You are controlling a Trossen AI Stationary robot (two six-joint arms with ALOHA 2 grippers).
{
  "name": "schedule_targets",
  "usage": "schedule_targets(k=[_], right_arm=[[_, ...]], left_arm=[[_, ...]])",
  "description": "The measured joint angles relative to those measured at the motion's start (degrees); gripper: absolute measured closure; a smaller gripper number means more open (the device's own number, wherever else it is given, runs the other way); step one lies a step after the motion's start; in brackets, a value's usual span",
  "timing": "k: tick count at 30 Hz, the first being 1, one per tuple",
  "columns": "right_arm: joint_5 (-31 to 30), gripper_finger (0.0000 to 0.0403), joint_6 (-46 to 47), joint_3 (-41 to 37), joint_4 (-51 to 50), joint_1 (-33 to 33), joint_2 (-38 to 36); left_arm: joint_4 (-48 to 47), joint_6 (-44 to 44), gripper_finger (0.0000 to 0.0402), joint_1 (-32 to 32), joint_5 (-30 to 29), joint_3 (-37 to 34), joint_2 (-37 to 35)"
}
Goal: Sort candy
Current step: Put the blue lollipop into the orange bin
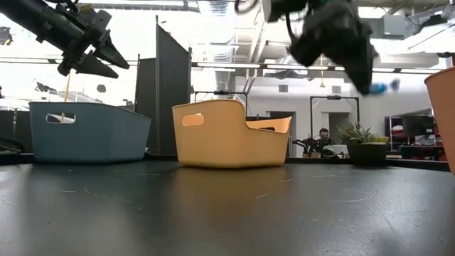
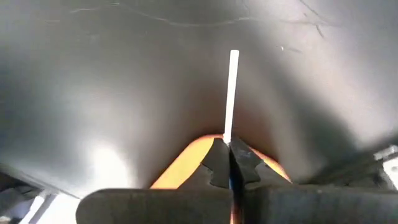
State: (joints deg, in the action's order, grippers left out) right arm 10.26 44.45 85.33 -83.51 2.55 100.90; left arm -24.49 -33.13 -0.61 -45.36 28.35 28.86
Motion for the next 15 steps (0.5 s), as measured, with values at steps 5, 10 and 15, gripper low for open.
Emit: schedule_targets(k=[5, 10, 15], right_arm=[[0.03, 0.0402, 5.97, 9.92, -6.31, 3.36, -0.2], [0.05, 0.0403, 17.55, 15.35, -6.26, 8.69, -1.99], [-1.05, 0.0403, 31.77, 15.26, -6.49, 16.67, -2.49]], left_arm=[[-0.01, 1.28, 0.0182, 0.01, 0.11, -0.01, 0.0], [-0.58, -0.42, 0.0182, 0.01, 0.09, -0.01, 0.0], [-0.7, -1.86, 0.0182, 0.01, 0.4, -0.01, 1.22]])
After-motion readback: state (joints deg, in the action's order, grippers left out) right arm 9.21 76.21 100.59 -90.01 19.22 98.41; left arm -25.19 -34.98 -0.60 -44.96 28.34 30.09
